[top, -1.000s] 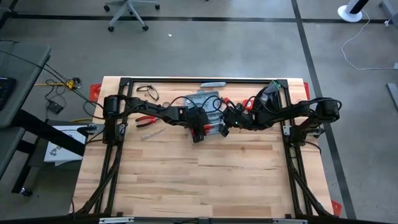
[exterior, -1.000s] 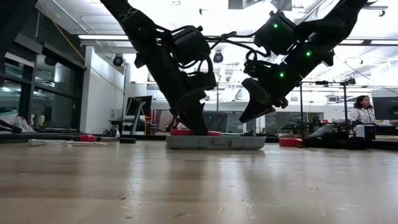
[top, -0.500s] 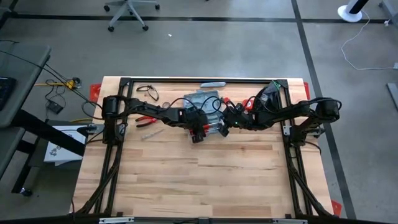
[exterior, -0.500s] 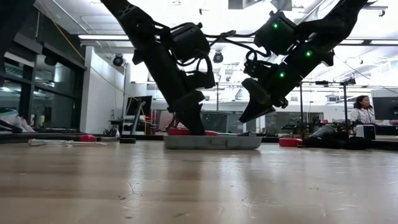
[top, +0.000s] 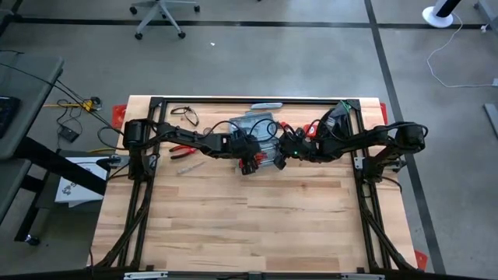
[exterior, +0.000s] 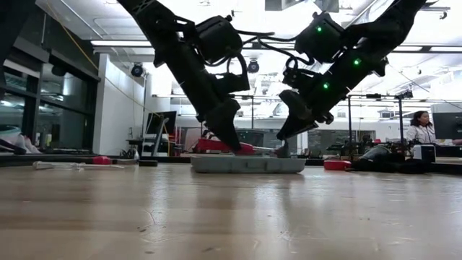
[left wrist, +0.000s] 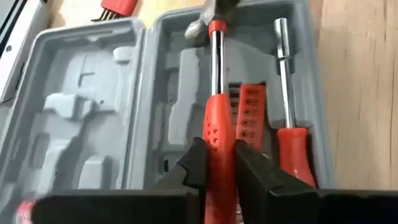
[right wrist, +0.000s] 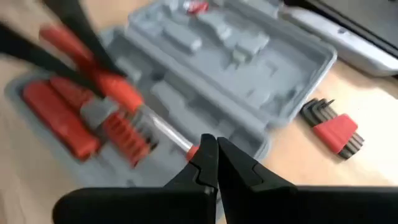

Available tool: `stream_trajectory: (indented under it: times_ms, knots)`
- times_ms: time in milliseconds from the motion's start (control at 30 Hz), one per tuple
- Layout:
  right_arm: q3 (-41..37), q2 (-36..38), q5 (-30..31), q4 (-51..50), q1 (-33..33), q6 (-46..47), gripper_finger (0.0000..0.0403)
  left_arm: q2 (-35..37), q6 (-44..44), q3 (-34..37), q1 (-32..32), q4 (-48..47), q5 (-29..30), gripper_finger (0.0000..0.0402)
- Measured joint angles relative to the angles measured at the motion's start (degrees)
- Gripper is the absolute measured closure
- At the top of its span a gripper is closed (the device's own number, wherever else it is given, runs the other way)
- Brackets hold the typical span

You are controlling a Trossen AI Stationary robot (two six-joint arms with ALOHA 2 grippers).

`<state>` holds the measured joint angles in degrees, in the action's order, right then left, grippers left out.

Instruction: Prefit tool cases

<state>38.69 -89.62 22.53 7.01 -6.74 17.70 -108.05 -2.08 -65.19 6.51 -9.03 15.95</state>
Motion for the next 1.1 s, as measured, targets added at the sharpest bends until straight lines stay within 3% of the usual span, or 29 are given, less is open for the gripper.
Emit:
stream_trajectory:
  times_ms: [167,333,533,733,1100]
  knots:
    - [-0.17,-0.09,-0.56,-0.89,0.15,0.00,0.0403,0.00,-1.02,-0.07,-0.56,0.67,6.26,0.0401]
    - [-0.15,-0.07,-0.19,-0.81,0.01,0.01,0.0403,0.00,-2.50,-0.09,-1.51,2.88,8.60,0.0397]
    - [-0.15,-0.05,-1.16,-2.58,0.02,0.24,0.0403,0.02,-2.06,-0.11,-0.75,1.67,0.80,0.0399]
    - [-0.16,-0.05,-2.99,-9.84,1.36,1.89,0.0403,-0.07,-1.11,-0.11,-0.76,0.10,-0.43,0.0400]
    - [-0.17,-0.05,-4.97,-7.83,7.12,2.66,0.0403,-5.39,0.24,-0.26,-1.50,5.45,-7.73,0.0401]
